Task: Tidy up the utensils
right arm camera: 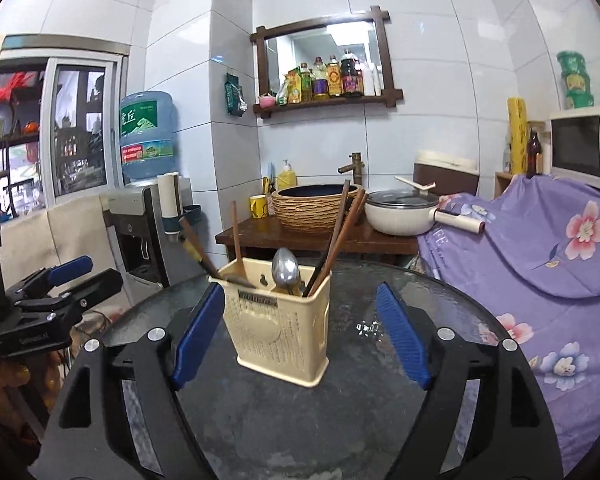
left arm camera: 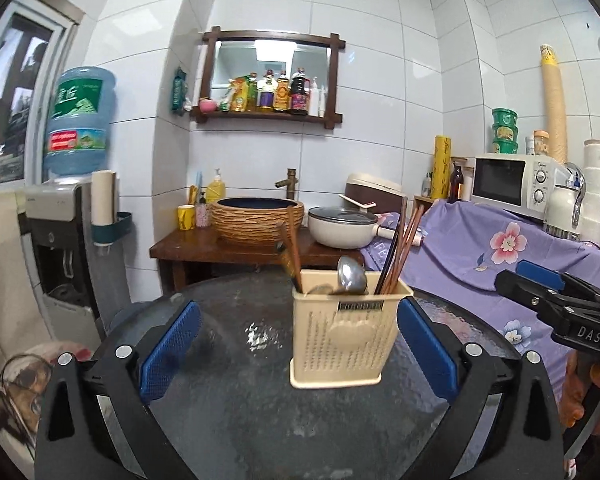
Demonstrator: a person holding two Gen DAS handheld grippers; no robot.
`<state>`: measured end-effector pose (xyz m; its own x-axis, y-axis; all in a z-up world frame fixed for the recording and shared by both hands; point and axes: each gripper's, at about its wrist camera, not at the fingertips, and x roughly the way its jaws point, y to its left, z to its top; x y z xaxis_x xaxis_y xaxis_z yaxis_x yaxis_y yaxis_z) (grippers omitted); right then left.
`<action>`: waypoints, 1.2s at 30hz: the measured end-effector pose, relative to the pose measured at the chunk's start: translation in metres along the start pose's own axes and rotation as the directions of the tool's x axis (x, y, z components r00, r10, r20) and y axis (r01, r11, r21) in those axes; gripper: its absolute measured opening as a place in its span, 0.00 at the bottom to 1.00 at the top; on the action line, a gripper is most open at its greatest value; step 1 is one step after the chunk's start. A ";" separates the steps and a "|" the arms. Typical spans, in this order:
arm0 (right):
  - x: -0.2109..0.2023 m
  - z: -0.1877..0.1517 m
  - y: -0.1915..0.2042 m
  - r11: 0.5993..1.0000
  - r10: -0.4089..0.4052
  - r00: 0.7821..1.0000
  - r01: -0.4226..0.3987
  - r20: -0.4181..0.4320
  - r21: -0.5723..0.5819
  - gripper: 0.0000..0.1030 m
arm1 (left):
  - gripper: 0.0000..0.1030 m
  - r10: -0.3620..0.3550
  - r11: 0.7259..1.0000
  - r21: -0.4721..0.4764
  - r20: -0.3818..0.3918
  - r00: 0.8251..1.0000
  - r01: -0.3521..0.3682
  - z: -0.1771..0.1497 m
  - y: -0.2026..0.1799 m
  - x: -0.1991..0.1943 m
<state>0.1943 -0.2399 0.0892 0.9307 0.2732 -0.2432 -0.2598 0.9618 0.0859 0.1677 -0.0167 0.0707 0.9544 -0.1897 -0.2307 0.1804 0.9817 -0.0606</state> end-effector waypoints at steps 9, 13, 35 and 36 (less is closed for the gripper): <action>-0.076 -0.067 0.036 0.999 -0.035 0.998 0.037 0.055 -0.036 0.94 | 0.94 0.037 0.999 -0.037 0.026 0.999 -0.036 -0.067 -0.008 -0.081; -0.109 -0.096 0.054 0.997 -0.067 0.995 0.070 0.067 -0.034 0.94 | 0.94 0.024 0.997 -0.068 0.021 0.999 -0.023 -0.082 -0.015 -0.103; -0.168 -0.138 0.062 0.992 -0.124 0.990 0.124 0.070 0.006 0.94 | 0.94 0.098 0.994 -0.052 0.012 0.995 -0.098 -0.110 -0.015 -0.152; -0.169 -0.138 0.061 0.992 -0.127 0.989 0.126 0.072 0.007 0.94 | 0.94 0.099 0.994 -0.050 0.008 0.995 -0.099 -0.109 -0.016 -0.152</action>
<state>-0.0142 -0.2249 0.0024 0.9721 0.1473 -0.1824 -0.1383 0.9885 0.0613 -0.0058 -0.0056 0.0008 0.9695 -0.0913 -0.2274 0.0735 0.9936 -0.0858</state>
